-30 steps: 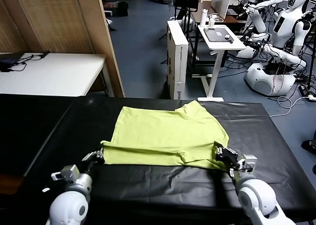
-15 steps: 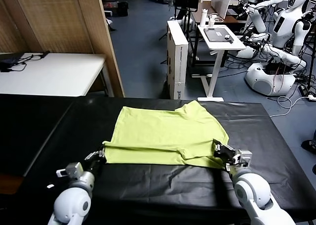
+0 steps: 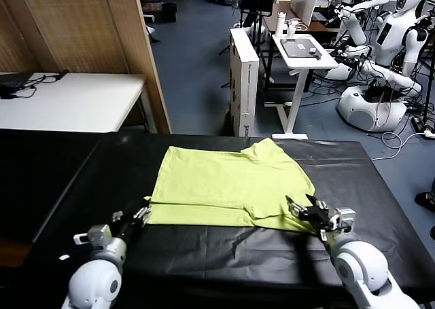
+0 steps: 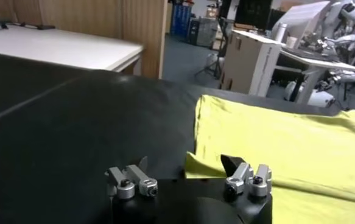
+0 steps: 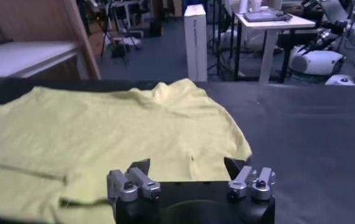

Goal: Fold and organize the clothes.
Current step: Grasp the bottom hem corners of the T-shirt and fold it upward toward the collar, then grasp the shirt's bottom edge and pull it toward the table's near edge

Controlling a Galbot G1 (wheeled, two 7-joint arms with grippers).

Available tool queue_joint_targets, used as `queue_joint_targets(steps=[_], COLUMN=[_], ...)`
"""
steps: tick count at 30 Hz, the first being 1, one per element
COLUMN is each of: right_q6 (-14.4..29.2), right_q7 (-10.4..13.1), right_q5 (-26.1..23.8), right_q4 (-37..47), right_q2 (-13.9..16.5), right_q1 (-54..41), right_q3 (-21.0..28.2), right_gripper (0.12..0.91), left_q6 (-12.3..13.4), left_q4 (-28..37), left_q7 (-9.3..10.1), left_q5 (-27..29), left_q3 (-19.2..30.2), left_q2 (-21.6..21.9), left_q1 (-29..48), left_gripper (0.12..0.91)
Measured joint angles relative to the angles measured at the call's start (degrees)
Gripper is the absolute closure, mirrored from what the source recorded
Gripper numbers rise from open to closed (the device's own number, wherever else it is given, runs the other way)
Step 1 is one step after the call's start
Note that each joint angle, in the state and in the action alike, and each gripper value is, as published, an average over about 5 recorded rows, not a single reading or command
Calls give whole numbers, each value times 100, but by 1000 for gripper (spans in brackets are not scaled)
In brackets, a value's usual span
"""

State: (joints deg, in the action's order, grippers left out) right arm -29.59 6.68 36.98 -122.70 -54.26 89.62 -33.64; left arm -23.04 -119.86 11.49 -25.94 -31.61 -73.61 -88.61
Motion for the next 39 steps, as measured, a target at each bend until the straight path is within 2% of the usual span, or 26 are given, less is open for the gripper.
queue_joint_targets(steps=[12, 14, 18, 21, 24, 28, 31, 34, 35, 39], right_q6=[39, 42, 44, 45, 50, 56, 47, -42, -93, -356], right_q7=[-11, -10, -10, -10, -12, -14, 5, 76, 107, 209], right_q5=[-47, -47, -48, -48, -50, -57, -51, 17, 60, 249], right_q4=[17, 18, 22, 36, 71, 93, 68, -9, -46, -236], right_q2=[33, 30, 28, 30, 33, 35, 45, 75, 90, 158], right_q1=[325, 357, 382, 383, 382, 376, 379, 420, 443, 566], right_q3=[-102, -116, -135, -141, -152, -159, -160, -188, -207, -310], right_gripper=[119, 138, 246, 327, 461, 701, 814, 870, 881, 885], left_q6=[69, 77, 101, 117, 128, 150, 169, 182, 184, 180], left_q4=[41, 44, 54, 102, 159, 221, 256, 264, 255, 135], left_q7=[-80, -104, -163, -175, -177, -208, -241, -236, -222, -151], left_q5=[37, 35, 61, 92, 103, 106, 123, 161, 174, 177], left_q3=[11, 21, 82, 138, 165, 168, 167, 162, 154, 70], left_q2=[-81, -86, -113, -135, -143, -129, -117, -109, -99, -2], left_q1=[-142, -159, -180, -158, -134, -126, -121, -121, -130, -236], left_gripper=[123, 126, 170, 237, 333, 537, 726, 861, 881, 884])
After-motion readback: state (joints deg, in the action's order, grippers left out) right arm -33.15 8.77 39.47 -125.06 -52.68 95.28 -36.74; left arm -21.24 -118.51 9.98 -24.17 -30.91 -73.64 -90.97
